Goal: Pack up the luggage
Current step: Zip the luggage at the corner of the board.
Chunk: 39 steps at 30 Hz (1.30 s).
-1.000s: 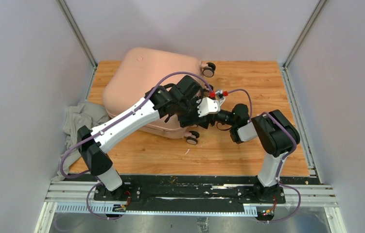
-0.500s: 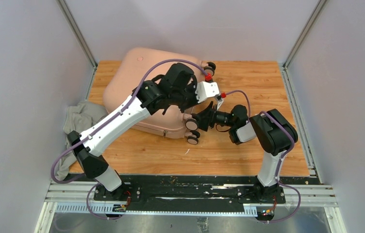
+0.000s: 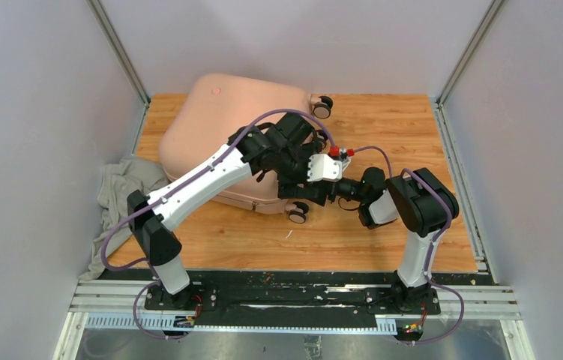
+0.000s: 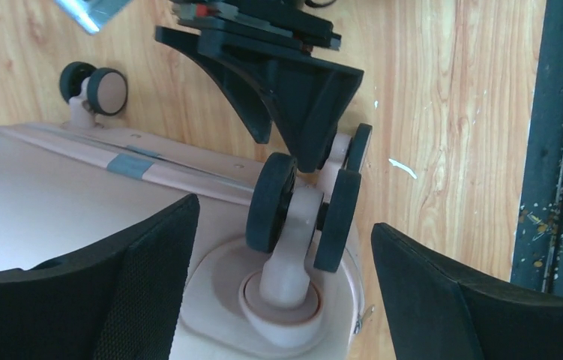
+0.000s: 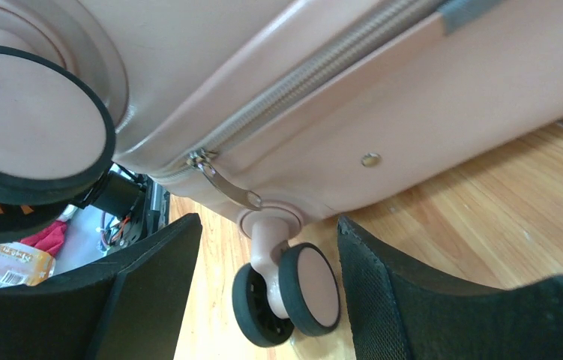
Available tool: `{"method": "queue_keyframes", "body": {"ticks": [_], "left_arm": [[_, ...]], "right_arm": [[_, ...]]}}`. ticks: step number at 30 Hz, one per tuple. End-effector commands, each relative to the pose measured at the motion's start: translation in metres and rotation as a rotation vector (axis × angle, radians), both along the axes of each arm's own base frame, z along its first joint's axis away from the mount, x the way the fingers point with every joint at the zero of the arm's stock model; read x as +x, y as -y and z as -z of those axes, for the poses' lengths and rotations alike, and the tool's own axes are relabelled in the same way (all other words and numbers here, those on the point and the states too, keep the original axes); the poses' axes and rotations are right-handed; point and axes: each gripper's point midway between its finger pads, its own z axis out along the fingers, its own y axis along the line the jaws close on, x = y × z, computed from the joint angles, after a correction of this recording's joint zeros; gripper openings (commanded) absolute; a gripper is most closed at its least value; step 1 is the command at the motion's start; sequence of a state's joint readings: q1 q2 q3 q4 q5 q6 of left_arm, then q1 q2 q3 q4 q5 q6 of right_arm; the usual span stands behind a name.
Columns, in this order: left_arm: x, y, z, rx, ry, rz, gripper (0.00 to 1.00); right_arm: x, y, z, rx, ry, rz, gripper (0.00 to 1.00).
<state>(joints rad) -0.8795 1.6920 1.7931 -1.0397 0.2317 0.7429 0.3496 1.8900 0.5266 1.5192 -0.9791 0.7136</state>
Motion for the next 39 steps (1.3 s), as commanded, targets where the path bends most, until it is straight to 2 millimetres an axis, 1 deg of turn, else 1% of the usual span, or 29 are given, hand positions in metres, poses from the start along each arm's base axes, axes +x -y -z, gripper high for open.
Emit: {"method": "queue_keyframes", "body": {"ticks": [1,7,10,13,16,20,21,24,26,29,35,39], "left_arm": [[0.000,0.005,0.017,0.076,0.023,0.079,0.91],[0.007,-0.001,0.039,0.197,0.084,0.124,0.91],[0.017,-0.006,0.045,0.259,0.126,0.119,0.87],[0.025,-0.011,0.048,0.315,0.171,0.113,0.78],[0.029,-0.013,0.048,0.336,0.191,0.102,0.68],[0.031,-0.010,0.049,0.330,0.185,0.082,0.50],[0.030,-0.008,0.046,0.319,0.183,0.078,0.46],[0.028,-0.003,0.034,0.269,0.177,0.068,0.34],[0.027,0.001,0.024,0.233,0.181,0.060,0.23],[0.029,0.005,0.006,0.187,0.198,0.034,0.01],[0.030,0.005,-0.008,0.155,0.216,0.014,0.00],[0.030,0.004,-0.010,0.153,0.218,0.004,0.00]], "right_arm": [[0.007,0.014,0.001,0.006,0.044,0.063,0.70],[0.005,0.015,0.005,-0.001,0.040,0.057,0.71],[0.007,0.013,0.003,0.001,0.052,0.048,0.71],[0.010,0.010,-0.002,0.008,0.072,0.029,0.71],[0.013,0.004,-0.009,0.020,0.095,-0.015,0.73],[0.015,-0.004,-0.018,0.030,0.126,-0.075,0.76],[0.015,-0.006,-0.020,0.033,0.133,-0.089,0.77],[0.014,-0.011,-0.023,0.037,0.140,-0.126,0.78],[0.013,-0.014,-0.022,0.038,0.139,-0.136,0.77],[0.010,-0.018,-0.018,0.036,0.126,-0.153,0.72],[0.001,-0.022,-0.013,0.033,0.103,-0.173,0.63],[-0.002,-0.022,-0.020,0.037,0.121,-0.170,0.53]]}}
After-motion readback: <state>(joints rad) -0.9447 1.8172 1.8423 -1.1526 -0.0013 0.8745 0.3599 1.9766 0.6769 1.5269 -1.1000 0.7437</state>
